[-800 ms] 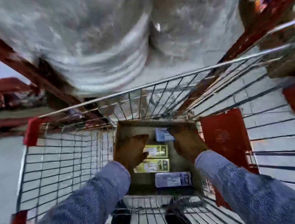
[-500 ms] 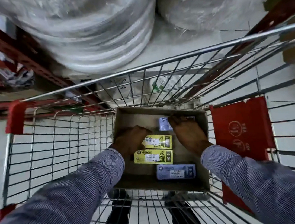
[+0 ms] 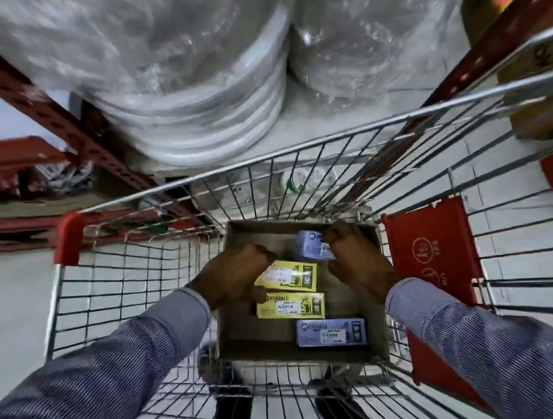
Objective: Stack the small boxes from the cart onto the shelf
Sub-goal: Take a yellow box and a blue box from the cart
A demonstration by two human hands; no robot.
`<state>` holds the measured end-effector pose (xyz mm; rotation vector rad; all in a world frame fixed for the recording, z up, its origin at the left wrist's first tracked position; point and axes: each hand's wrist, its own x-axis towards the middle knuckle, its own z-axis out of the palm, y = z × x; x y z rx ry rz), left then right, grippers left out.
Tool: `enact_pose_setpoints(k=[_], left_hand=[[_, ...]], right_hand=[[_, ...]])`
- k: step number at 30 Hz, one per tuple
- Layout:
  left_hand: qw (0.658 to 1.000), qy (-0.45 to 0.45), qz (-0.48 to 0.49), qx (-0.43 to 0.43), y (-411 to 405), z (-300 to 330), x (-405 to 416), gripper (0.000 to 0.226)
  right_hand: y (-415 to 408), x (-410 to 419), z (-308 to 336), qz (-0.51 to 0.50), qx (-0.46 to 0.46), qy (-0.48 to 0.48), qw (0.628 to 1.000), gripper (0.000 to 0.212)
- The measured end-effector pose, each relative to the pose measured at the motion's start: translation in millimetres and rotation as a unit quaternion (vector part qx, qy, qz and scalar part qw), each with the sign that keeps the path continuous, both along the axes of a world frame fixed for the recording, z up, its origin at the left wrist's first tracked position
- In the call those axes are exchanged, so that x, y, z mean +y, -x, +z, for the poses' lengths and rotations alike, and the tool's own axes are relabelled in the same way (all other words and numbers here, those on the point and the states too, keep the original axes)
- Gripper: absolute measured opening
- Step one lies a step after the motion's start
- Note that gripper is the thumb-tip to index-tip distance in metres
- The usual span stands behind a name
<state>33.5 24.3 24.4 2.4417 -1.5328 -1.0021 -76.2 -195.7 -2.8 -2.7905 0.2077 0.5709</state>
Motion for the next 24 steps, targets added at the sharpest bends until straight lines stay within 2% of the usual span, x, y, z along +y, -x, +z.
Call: enact_pose_setpoints(k=[5,8,12,15,18,24], left_hand=[[0.992,0.101,0.013,-0.073,-6,118,34,0.046],[0.99,0.091,0.04,-0.1,-9,204,54,0.047],[0.975,0.129,0.053,-0.172,-13,302,79,0.047],[0.95,0.176,0.064,-0.25,-11,383,95,0.052],[0.925,0.213,0.072,-0.306,-11,451,104,0.058],[0.874,0.274,0.08,-0.393,-16,556,110,0.062]], right_hand=[[-4,3,118,-0.023,-0.075,-0.064,0.995,0.053],[-10,12,206,-0.006,-0.119,-0.057,0.991,0.043],[-17,19,307,0.002,-0.19,-0.065,0.98,0.062],[-19,23,397,0.008,-0.255,-0.052,0.966,0.069],[-17,28,478,0.018,-0.319,-0.038,0.947,0.066],[-7,35,606,0.031,-0.422,0.017,0.906,0.065]])
